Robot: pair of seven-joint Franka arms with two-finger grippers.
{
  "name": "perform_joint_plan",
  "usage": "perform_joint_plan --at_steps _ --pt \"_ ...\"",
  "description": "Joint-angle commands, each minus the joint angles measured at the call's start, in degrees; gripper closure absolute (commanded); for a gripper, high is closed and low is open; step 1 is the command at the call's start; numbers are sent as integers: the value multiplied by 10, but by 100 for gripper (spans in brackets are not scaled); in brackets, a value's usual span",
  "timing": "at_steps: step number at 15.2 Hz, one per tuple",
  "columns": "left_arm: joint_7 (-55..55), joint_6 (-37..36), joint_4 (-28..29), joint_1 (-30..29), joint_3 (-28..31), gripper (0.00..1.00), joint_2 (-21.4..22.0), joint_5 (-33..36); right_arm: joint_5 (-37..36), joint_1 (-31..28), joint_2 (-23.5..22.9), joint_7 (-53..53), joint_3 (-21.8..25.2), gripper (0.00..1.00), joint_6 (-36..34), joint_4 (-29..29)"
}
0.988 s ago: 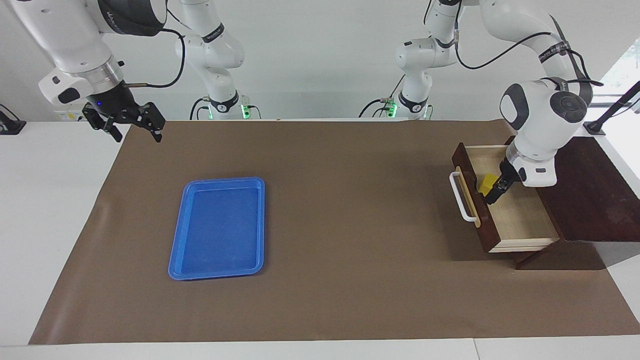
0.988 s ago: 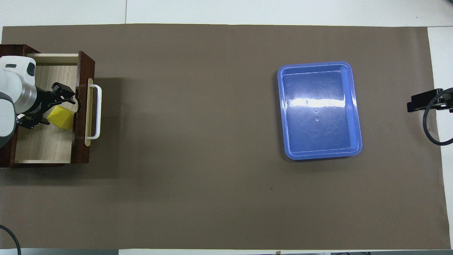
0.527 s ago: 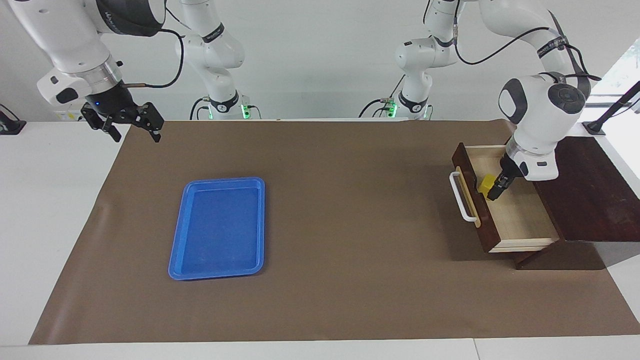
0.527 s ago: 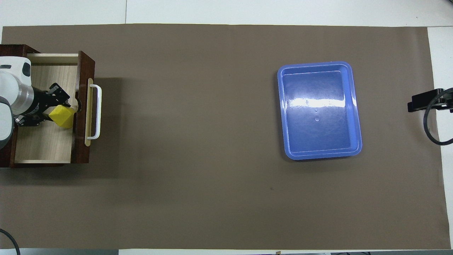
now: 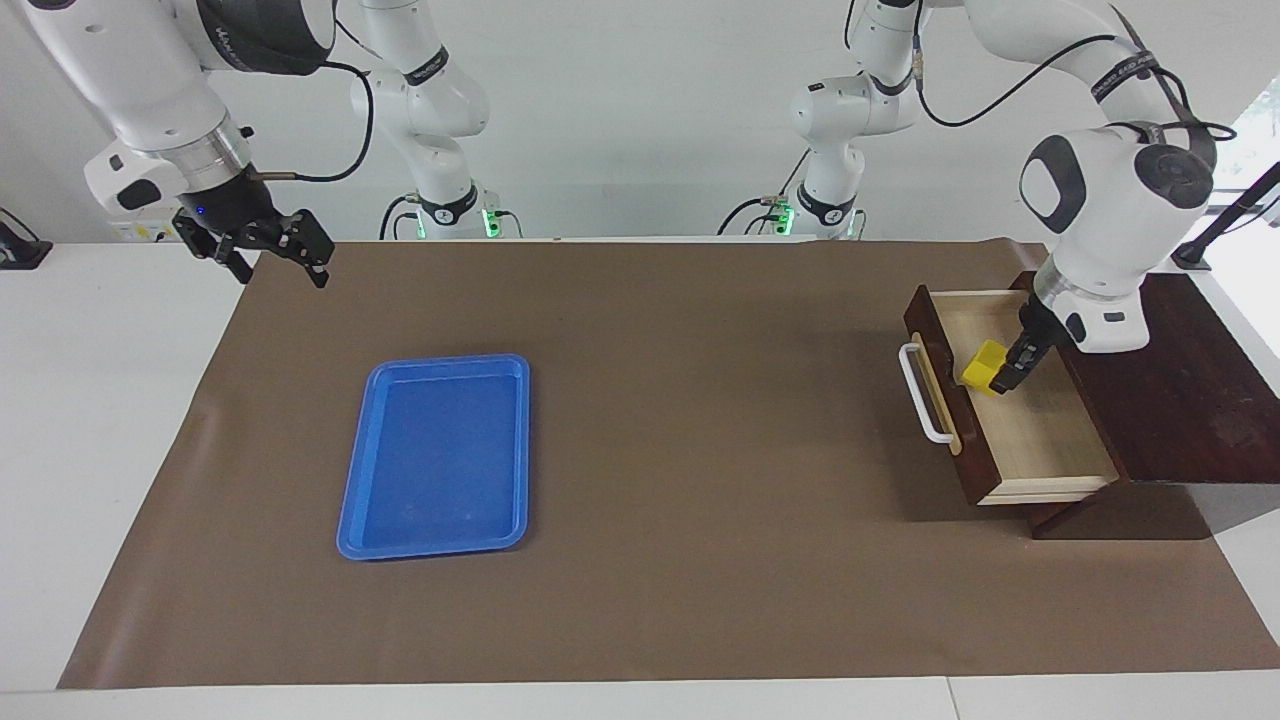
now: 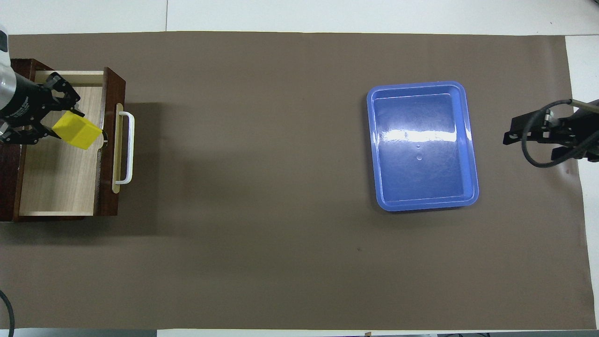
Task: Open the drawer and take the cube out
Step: 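Lift the cube with the left gripper while the right gripper reaches toward it, then grasp the yellow cube with the right gripper from the left gripper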
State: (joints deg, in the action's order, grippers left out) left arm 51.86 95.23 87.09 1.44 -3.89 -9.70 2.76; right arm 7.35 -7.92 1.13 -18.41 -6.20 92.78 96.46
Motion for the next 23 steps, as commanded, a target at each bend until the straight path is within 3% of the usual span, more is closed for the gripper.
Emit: perform_joint_plan --at_steps 1,4,6,10,13,17,19,23 --pt "149 -38 -32 77 5 100 -12 -5 49 30 -21 -138 -2 0 26 19" --pt "380 5 -11 154 0 100 -3 -19 111 75 -61 -293 -2 0 69 19" --pt "474 38 15 195 0 100 9 -32 156 105 -89 -378 -1 0 105 19" --pt "668 139 93 265 0 100 38 -50 250 142 -126 -469 -1 0 193 37" --pt "813 189 124 315 1 100 32 -49 318 175 -151 -520 -1 0 243 46" --pt "877 198 156 346 2 100 32 -43 354 219 -186 -546 -2 0 286 44" --pt "926 249 164 354 2 100 23 -32 382 222 -205 -548 -2 0 287 40" --pt "937 261 176 354 2 100 21 -21 382 254 -208 -550 -1 0 293 45"
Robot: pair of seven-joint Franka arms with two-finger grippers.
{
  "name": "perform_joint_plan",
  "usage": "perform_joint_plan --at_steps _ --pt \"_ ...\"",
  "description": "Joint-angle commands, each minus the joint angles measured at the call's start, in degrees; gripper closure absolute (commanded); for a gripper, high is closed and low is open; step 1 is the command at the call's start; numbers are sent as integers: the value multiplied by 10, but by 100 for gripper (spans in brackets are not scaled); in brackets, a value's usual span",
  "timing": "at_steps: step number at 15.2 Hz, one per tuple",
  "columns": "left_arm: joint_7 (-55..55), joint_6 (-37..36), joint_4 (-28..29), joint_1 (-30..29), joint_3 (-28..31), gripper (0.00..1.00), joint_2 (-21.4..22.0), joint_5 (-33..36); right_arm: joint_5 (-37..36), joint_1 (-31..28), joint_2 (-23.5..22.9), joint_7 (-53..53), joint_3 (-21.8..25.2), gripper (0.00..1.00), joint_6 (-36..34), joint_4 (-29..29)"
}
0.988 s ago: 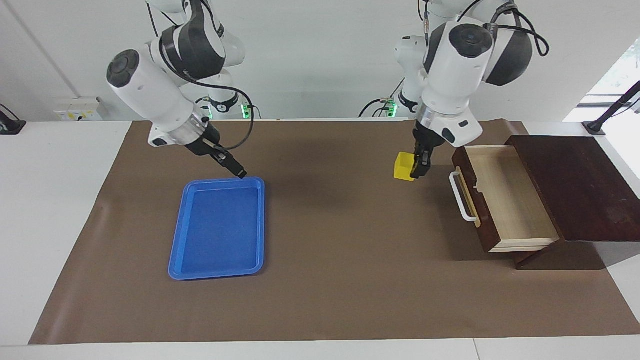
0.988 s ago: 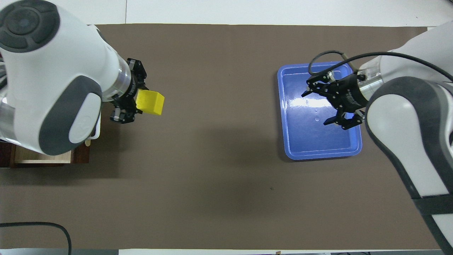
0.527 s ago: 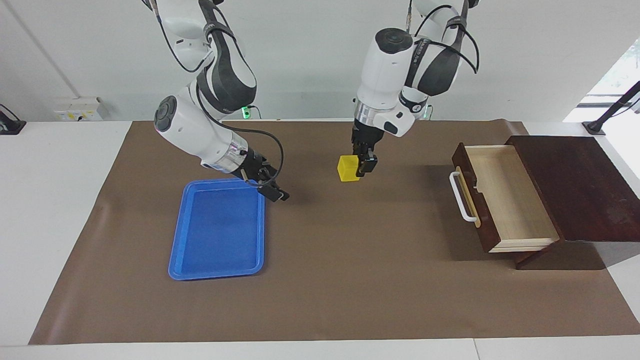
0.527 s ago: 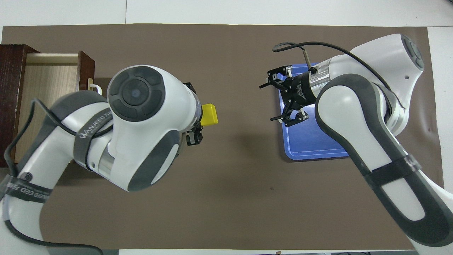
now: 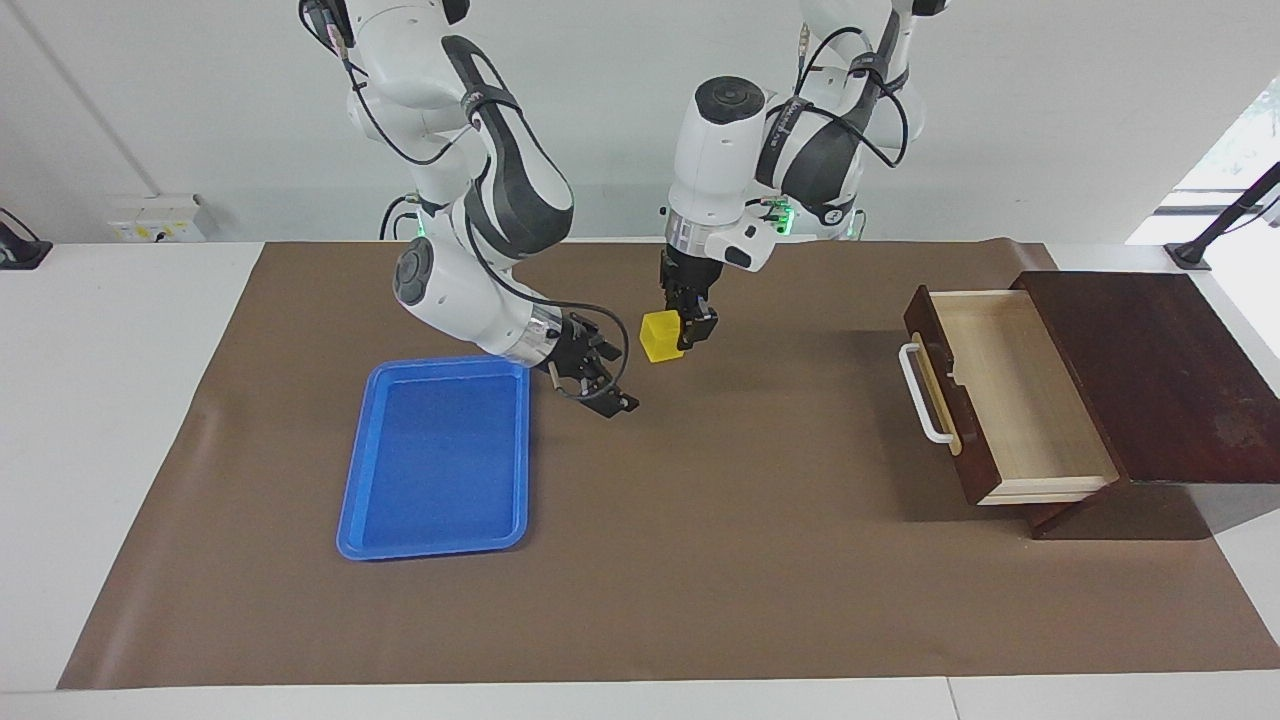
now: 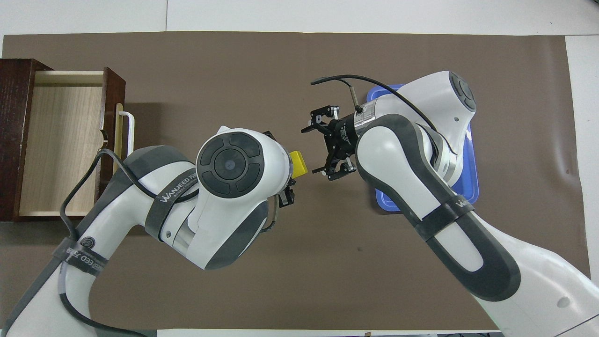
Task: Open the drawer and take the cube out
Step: 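Grasp the yellow cube with the right gripper from the left gripper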
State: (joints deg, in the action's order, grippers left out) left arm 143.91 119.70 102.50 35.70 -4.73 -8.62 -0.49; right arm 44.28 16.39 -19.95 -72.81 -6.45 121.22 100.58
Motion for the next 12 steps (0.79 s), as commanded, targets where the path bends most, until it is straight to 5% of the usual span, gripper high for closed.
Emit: perform_joint_plan --at_steps 1,7,12 --pt "15 20 23 11 10 100 11 12 13 20 4 -2 1 0 10 8" --pt "12 41 34 6 10 100 13 13 11 34 75 35 1 0 15 94" --pt "11 40 34 5 10 100 13 14 11 34 85 34 1 0 15 100"
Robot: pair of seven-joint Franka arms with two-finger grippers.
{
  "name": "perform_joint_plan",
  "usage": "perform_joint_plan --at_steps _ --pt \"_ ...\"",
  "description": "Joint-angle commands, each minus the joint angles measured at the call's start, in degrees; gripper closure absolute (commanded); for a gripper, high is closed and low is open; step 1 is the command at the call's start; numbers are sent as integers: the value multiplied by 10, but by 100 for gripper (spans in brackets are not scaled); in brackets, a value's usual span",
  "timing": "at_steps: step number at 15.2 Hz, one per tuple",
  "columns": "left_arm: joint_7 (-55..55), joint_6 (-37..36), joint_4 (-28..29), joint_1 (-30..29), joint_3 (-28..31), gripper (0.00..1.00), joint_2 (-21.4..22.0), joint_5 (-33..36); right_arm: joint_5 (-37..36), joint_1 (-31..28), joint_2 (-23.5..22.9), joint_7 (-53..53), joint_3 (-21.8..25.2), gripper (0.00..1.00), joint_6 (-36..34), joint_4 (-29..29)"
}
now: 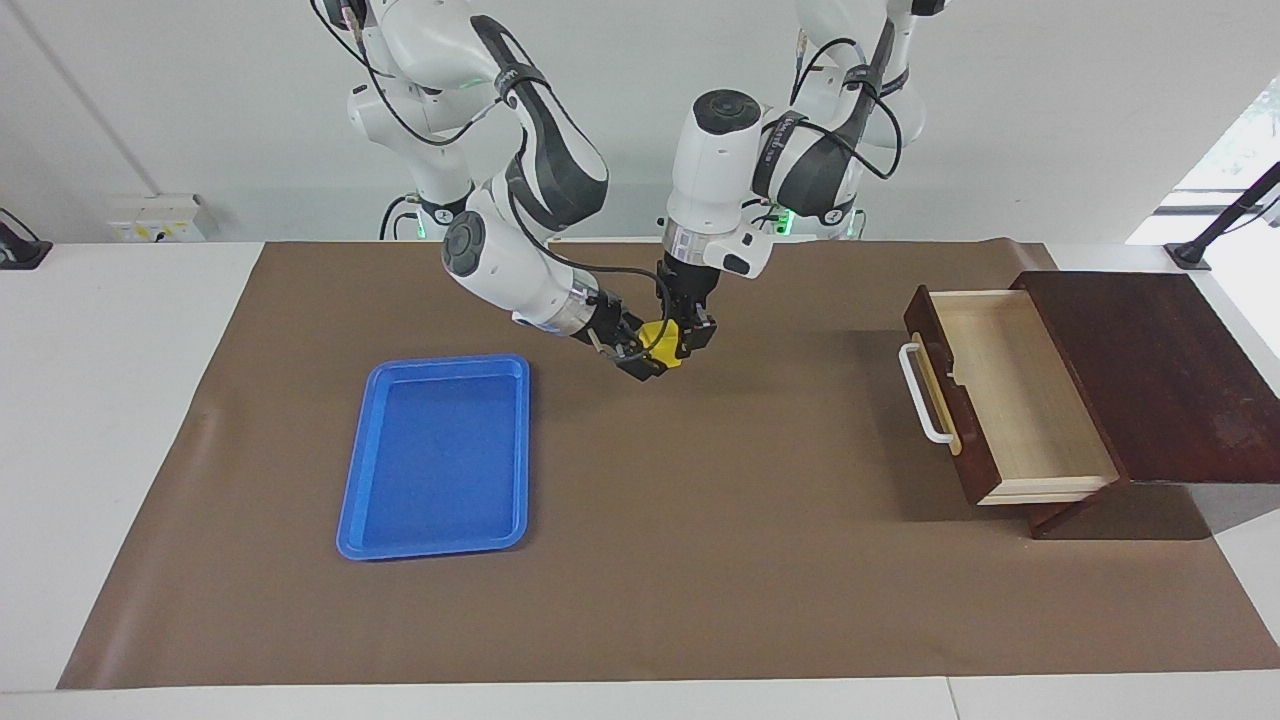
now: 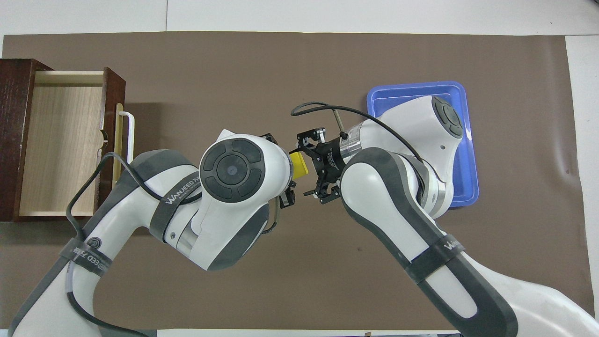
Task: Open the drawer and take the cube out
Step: 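Grasp the yellow cube with the right gripper from the left gripper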
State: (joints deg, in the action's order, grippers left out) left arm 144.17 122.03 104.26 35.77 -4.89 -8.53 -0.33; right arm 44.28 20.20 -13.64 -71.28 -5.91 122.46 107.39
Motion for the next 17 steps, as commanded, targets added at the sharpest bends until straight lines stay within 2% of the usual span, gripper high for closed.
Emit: perform_joint_plan --at_steps 1,6,9,11,12,13,14,17 --pt "8 17 17 4 12 100 12 12 11 -4 25 18 -4 0 1 32" --pt "8 17 17 4 12 100 12 12 11 -1 27 13 -4 0 3 35" --pt "8 17 17 4 12 100 12 12 11 2 34 11 -4 17 3 38" --pt "8 16 18 4 12 100 13 12 11 3 38 12 -4 33 6 40" --pt "6 18 18 4 12 100 13 12 11 4 39 12 -4 48 10 40" --pt "6 18 18 4 12 100 13 12 11 4 39 8 -4 83 10 40" --pt "5 17 19 4 12 100 13 12 11 4 39 2 -4 100 11 40" --pt "5 18 19 4 12 100 13 12 11 2 38 6 -4 100 10 35"
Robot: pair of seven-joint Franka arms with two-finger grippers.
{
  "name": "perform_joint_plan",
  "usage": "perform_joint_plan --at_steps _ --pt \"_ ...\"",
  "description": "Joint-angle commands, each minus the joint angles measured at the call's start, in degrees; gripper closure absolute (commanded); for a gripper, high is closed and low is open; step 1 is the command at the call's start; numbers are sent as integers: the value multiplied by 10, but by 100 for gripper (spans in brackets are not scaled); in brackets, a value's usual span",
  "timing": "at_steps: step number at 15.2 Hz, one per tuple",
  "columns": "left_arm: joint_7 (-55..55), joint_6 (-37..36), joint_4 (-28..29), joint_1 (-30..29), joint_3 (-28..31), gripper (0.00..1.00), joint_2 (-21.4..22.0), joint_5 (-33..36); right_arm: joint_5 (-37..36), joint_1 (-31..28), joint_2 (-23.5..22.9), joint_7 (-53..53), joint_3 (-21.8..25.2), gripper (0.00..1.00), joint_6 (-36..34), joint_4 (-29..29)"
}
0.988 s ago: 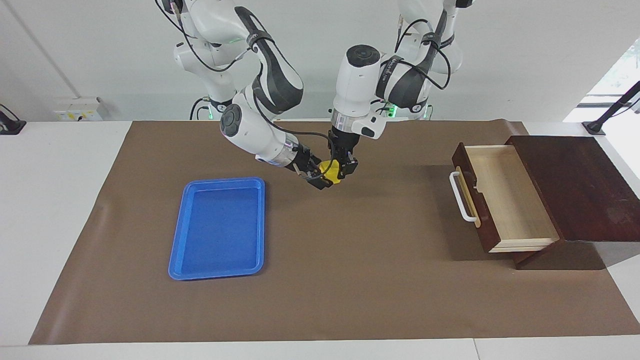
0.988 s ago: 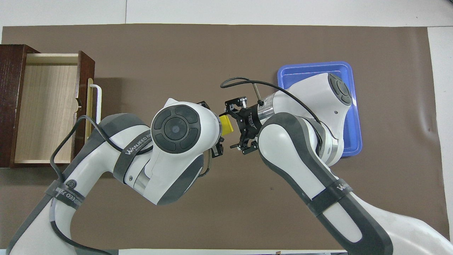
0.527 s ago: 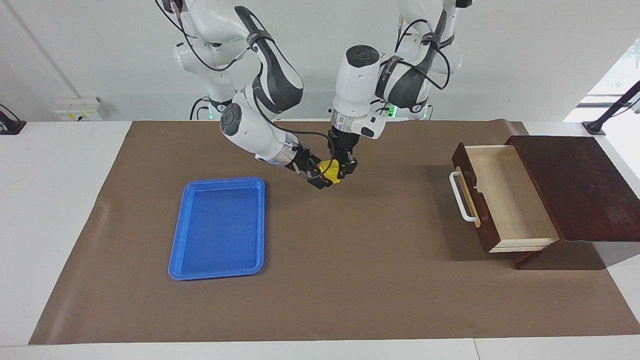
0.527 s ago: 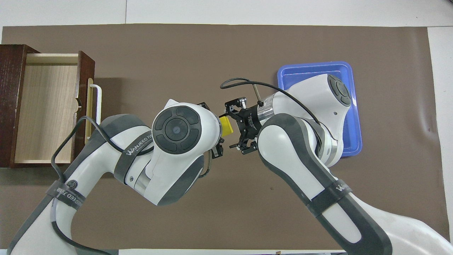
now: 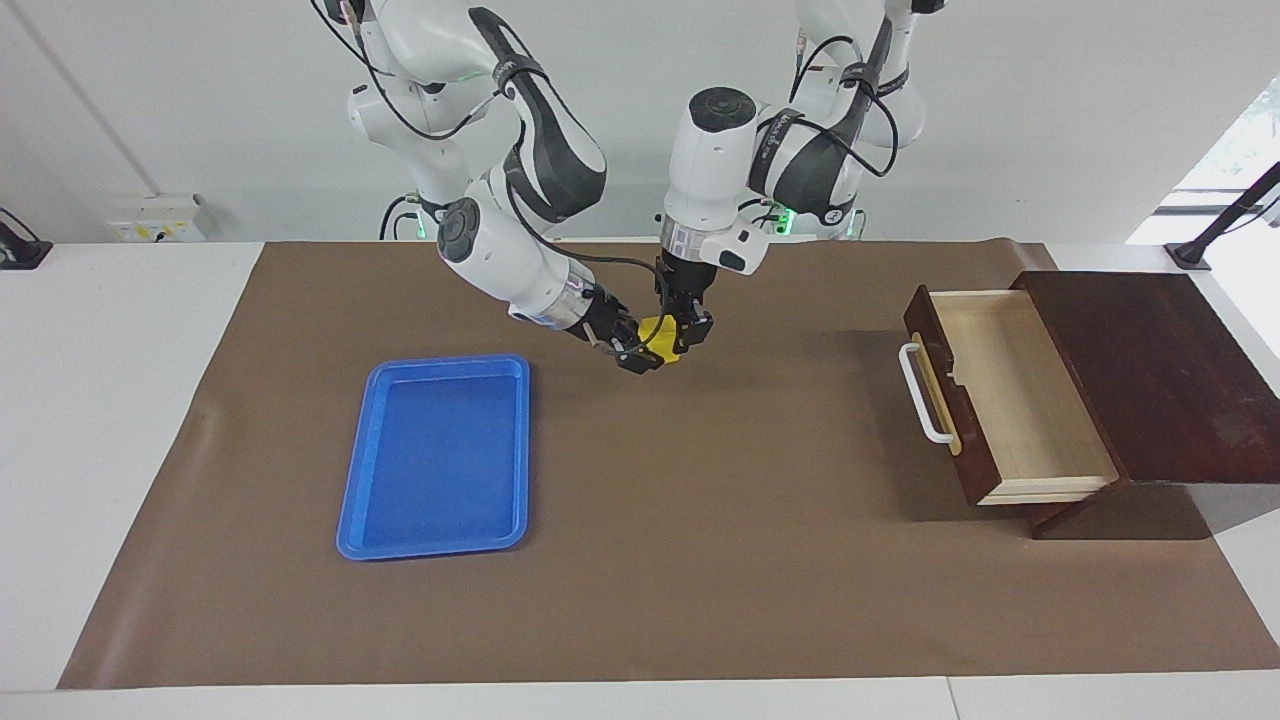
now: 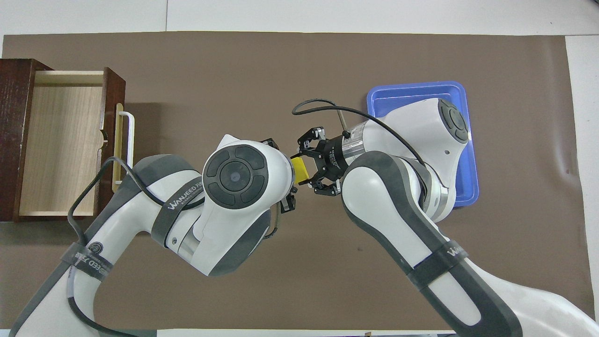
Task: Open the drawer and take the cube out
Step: 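Carry the cube over the tray while the left gripper pushes the drawer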
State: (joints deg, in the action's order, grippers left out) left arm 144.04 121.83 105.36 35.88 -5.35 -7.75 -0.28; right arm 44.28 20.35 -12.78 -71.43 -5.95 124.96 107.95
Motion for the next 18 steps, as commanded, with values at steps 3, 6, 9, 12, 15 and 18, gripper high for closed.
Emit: perform_joint_plan --at_steps 3,6,9,12,15,18 --pt "5 19 6 2 17 92 5 12 11 -6 29 11 -4 100 -16 26" --pt "-3 -18 -7 2 18 0 8 45 12 -11 28 16 -3 100 -22 23" --pt "-66 -66 -17 -32 24 0 9 62 12 -20 27 16 -1 100 -27 16" --pt "-217 -74 12 -107 23 0 19 62 12 -72 19 20 0 100 -59 -9" --pt "-362 -71 36 -182 23 0 27 62 12 -151 13 44 1 100 -61 -10" --pt "-470 -73 36 -246 24 0 27 62 12 -228 13 92 1 100 -102 -2"
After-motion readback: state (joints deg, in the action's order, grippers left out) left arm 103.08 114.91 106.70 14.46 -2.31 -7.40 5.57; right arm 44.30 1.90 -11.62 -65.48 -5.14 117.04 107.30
